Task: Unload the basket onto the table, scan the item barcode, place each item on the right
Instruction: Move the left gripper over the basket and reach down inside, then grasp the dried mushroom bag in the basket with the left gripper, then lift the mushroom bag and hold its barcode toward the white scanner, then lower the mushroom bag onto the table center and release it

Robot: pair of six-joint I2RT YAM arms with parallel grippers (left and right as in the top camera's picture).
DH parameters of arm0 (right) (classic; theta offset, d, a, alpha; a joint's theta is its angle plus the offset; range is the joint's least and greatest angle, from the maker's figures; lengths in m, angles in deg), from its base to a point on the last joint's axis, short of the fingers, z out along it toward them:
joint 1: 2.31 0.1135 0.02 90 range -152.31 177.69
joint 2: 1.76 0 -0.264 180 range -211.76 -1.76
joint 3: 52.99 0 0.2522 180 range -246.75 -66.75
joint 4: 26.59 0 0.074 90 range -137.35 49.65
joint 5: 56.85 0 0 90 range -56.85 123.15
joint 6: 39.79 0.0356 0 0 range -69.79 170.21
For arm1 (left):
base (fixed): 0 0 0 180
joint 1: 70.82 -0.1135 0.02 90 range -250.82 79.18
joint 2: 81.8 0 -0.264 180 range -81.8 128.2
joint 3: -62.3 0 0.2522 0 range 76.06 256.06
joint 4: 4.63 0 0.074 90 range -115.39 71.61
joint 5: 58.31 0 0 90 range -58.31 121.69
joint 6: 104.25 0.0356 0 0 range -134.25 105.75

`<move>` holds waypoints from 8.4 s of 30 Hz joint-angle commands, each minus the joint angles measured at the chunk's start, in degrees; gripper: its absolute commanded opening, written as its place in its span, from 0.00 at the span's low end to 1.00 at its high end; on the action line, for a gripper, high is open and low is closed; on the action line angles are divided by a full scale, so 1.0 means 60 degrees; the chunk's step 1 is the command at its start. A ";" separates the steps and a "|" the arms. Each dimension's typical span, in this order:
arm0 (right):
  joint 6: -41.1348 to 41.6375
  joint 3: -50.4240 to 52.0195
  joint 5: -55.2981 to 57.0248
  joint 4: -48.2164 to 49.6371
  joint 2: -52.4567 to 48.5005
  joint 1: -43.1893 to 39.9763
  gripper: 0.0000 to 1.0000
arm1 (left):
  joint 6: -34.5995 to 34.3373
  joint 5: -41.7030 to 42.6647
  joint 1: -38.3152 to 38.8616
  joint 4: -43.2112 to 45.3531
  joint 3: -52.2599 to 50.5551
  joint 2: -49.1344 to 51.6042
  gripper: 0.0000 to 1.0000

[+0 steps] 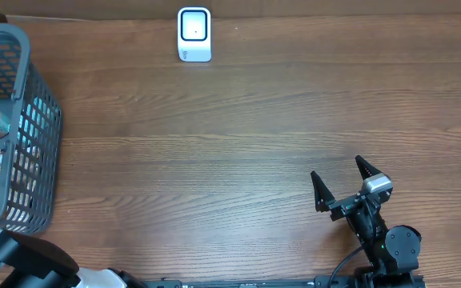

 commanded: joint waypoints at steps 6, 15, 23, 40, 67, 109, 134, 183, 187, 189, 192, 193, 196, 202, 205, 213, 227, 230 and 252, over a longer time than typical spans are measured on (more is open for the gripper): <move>-0.0033 0.0102 0.0066 0.0044 0.0109 -0.0018 1.00 | 0.2685 -0.0769 -0.0157 0.1909 -0.1566 0.0342 0.99; -0.0033 0.0102 0.0062 0.0044 0.0109 -0.0018 1.00 | 0.3271 -0.0834 -0.0175 0.2590 -0.1676 0.1770 0.99; -0.0033 0.0102 0.0066 0.0044 0.0109 -0.0018 1.00 | 0.3271 -0.0539 -0.0168 0.2561 -0.1676 0.2983 0.79; -0.0033 0.0102 0.0062 0.0044 0.0109 -0.0018 1.00 | 0.3042 0.0168 -0.0131 0.1031 0.0124 0.2922 0.04; -0.0033 0.0102 0.0062 0.0044 0.0109 -0.0018 1.00 | 0.2841 0.0794 -0.0142 -0.0015 0.0769 0.2769 0.85; -0.0033 0.0102 0.0062 0.0044 0.0109 -0.0018 1.00 | 0.2350 0.3151 -0.0149 -0.0346 0.2164 0.2739 0.04; -0.0033 0.0102 0.0066 0.0044 0.0109 -0.0018 1.00 | -0.0849 0.7581 0.3486 -0.4747 0.8644 0.1450 0.04; -0.0033 0.0102 0.0062 0.0044 0.0109 -0.0018 1.00 | -0.4703 0.1570 1.1774 0.0484 -0.0397 0.1475 0.04; -0.0033 0.0102 0.0062 0.0044 0.0109 -0.0018 1.00 | -0.5595 0.1581 1.1792 0.1672 -0.1494 0.1479 0.04; -0.0033 0.0102 0.0066 0.0044 0.0109 -0.0018 1.00 | -0.6018 0.1588 1.1810 0.2277 -0.1978 0.1479 0.04; -0.0033 0.0102 0.0062 0.0044 0.0109 -0.0018 1.00 | -0.6386 0.1585 1.1883 0.3038 -0.2568 0.1479 0.04; -0.0033 0.0102 0.0062 0.0044 0.0109 -0.0018 1.00 | -0.6451 0.1581 1.1912 0.3213 -0.2710 0.1479 0.04; -0.0033 0.0102 0.0062 0.0044 0.0109 -0.0018 1.00 | -0.6459 0.1581 1.1996 0.3672 -0.3045 0.1486 0.04; -0.0033 0.0102 0.0066 0.0044 0.0109 -0.0018 1.00 | -0.6459 0.1570 1.2069 0.3985 -0.3249 0.1504 0.04; -0.0033 0.0102 0.0062 0.0044 0.0109 -0.0018 1.00 | -0.6459 0.1566 1.2087 0.4073 -0.3249 0.1504 0.04; -0.0033 0.0102 0.0066 0.0044 0.0109 -0.0018 1.00 | -0.6459 0.1359 1.2094 0.4113 -0.3249 0.1504 0.06; -0.0033 0.0102 0.0066 0.0044 0.0109 -0.0018 1.00 | -0.7949 0.1399 1.2098 0.4120 -0.3253 0.2175 0.52; -0.0033 0.0102 0.0066 0.0044 0.0109 -0.0018 1.00 | -0.7614 0.1388 1.2094 0.4153 -0.3249 0.2189 0.84; -0.0033 0.0102 0.0066 0.0044 0.0109 -0.0018 1.00 | -0.2568 0.1373 1.0637 -0.2033 0.5191 0.1530 1.00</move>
